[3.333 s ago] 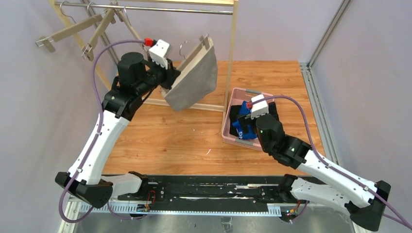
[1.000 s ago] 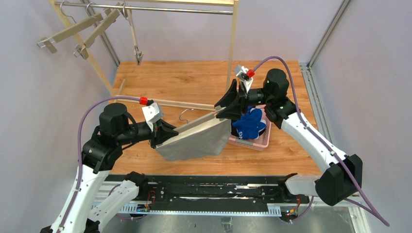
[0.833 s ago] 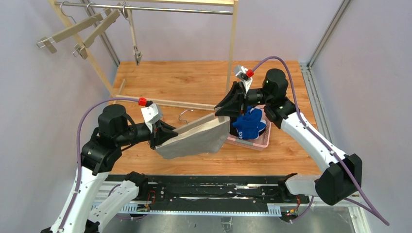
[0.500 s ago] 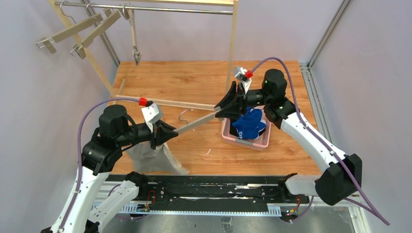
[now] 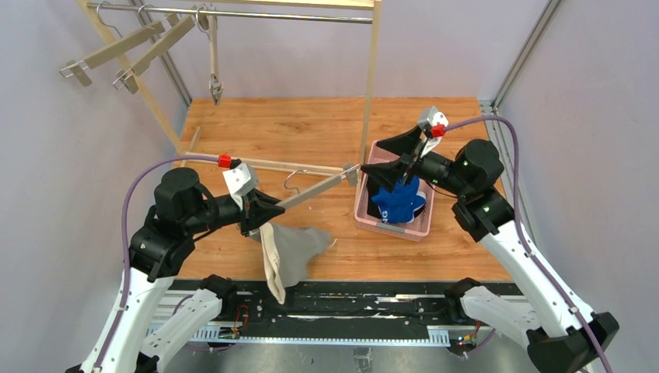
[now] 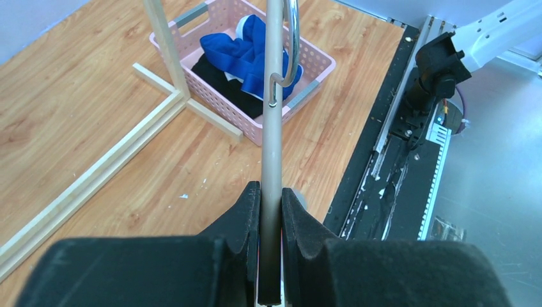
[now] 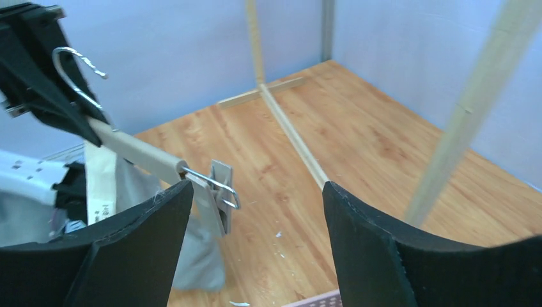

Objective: Remove the underwear clipped to the hanger

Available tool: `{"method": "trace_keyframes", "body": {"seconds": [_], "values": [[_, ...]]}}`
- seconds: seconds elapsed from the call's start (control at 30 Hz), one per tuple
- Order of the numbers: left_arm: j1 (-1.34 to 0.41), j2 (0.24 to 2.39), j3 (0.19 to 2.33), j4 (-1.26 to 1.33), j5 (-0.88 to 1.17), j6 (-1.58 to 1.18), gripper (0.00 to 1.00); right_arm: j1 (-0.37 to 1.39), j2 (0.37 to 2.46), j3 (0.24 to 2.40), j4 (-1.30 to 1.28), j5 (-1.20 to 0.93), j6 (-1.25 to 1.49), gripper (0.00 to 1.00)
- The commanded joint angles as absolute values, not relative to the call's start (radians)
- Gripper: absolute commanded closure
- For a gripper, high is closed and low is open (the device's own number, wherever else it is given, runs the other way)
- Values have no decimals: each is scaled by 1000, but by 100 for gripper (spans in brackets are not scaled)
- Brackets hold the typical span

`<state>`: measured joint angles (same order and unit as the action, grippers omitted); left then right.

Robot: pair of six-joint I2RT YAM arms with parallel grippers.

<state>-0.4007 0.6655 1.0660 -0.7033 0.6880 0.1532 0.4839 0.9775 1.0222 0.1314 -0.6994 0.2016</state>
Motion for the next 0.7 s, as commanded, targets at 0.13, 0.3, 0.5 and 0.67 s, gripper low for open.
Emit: {"method": "trace_keyframes", "body": {"seconds": [0.13,0.3,0.5,0.67], "values": [[-406,643,1095,-581,623,112,100,497,873,874,181,-482,303,25],[-405,590,1005,-341,613,-24,100,501,870,754,384,-523,422,26],[-405,567,852,25,637,-238,100,519,934,727,604,-637,500,23],[-405,624,772,228,656,-371,100,595,1062,791,848,-705,561,22]]}}
